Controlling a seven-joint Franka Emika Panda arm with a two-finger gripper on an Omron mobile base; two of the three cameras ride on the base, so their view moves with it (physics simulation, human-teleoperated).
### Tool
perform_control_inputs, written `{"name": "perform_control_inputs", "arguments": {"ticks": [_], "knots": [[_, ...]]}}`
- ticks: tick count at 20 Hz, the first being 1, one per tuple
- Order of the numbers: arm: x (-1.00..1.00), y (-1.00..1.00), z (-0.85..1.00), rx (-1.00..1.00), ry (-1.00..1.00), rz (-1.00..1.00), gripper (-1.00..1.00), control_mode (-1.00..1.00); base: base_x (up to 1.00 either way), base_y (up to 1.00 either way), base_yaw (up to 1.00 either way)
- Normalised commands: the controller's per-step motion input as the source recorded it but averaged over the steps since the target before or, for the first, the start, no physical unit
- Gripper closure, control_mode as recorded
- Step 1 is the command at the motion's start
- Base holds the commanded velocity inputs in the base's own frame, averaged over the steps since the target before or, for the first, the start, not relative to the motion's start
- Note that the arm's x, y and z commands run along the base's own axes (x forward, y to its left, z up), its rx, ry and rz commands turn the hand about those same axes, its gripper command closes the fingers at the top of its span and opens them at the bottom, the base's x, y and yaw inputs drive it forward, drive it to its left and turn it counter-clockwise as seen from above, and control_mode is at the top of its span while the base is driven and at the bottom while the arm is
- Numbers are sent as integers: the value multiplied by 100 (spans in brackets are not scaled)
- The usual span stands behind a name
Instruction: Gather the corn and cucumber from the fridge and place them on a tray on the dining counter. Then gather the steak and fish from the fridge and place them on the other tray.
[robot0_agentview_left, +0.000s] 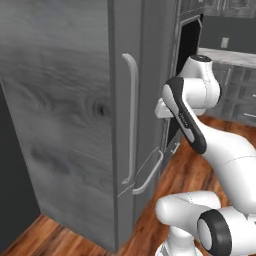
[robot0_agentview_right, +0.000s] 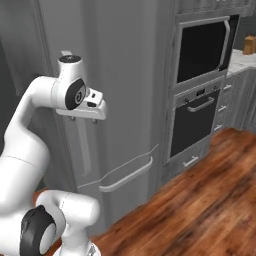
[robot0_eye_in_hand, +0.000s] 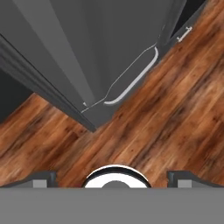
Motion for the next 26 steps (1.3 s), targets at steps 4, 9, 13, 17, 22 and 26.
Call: {"name": "perform_control_inputs", "arguments": {"ticks": [4,9,13,17,22,26], "knots": [[0,0,0,0,0,0,-100,100,6,57,-23],[0,0,0,0,0,0,-100,100,2,15,-9],[-31,-3,-20,-2,-21,6,-100,-100,4,0,0],[-67,-32,-52,13,-51,24,-100,-100,0,0,0],[-11,1,-27,17,-43,23,-100,-100,0,0,0],[3,4,-1,13,-28,15,-100,-100,0,0,0]]}}
